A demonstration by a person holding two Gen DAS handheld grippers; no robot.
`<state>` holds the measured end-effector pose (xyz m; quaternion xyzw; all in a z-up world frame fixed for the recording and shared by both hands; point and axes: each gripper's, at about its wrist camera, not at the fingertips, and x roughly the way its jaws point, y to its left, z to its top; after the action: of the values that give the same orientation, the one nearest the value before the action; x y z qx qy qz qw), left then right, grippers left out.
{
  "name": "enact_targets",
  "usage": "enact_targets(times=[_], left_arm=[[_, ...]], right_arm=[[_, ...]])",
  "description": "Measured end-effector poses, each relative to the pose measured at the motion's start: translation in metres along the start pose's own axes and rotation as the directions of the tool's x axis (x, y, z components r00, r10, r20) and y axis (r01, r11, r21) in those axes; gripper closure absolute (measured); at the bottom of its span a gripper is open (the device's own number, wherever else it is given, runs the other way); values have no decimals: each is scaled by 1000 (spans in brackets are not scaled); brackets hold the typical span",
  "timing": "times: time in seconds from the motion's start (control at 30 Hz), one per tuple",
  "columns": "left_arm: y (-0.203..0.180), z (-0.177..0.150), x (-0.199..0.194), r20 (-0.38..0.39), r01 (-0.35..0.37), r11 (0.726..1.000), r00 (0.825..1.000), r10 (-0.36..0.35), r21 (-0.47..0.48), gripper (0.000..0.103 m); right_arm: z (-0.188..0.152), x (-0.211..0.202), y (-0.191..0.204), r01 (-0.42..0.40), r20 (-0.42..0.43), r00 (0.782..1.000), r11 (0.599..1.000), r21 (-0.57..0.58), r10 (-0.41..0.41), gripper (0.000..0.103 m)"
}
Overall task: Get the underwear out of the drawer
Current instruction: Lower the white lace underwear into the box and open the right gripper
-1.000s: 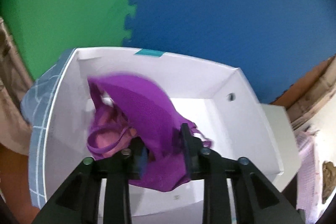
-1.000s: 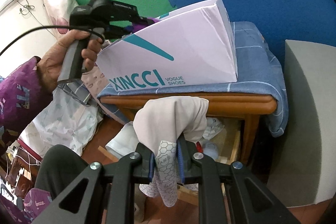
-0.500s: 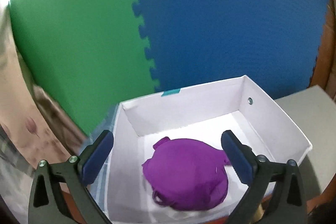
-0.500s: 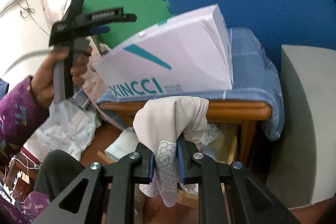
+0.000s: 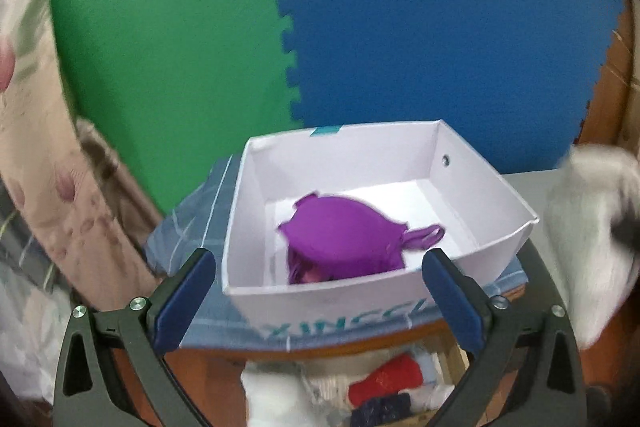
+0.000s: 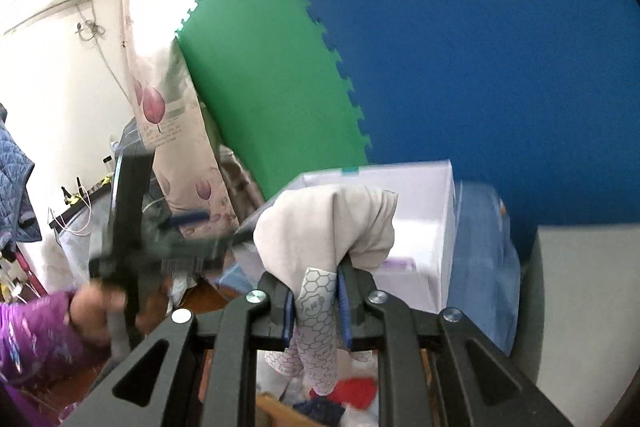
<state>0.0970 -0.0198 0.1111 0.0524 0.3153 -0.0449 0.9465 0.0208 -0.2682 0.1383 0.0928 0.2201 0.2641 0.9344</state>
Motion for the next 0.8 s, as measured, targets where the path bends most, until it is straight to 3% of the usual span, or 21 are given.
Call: enact_targets(times=[0.17,0.33,0.63,0.8], left_arm=[[22,-20,1,-56,-14,997,998,10,-79,0],[40,-42,6,-97,-54,992,994,43,-111,0],[68,-81,40,-209,-77,981,977,39,-178,0],[81,-113,54,-234,-79,974,972,27,-214,0]], right_arm=[[37,43,0,24,-40,999,999,-23,-25,86],[55,100,-16,98,-119,988,995,-16,-99,86],[47,191,-50,228,-313,924,974,-11,-219,86],[40,215,-60,238,-371,903,971,18,-215,84]])
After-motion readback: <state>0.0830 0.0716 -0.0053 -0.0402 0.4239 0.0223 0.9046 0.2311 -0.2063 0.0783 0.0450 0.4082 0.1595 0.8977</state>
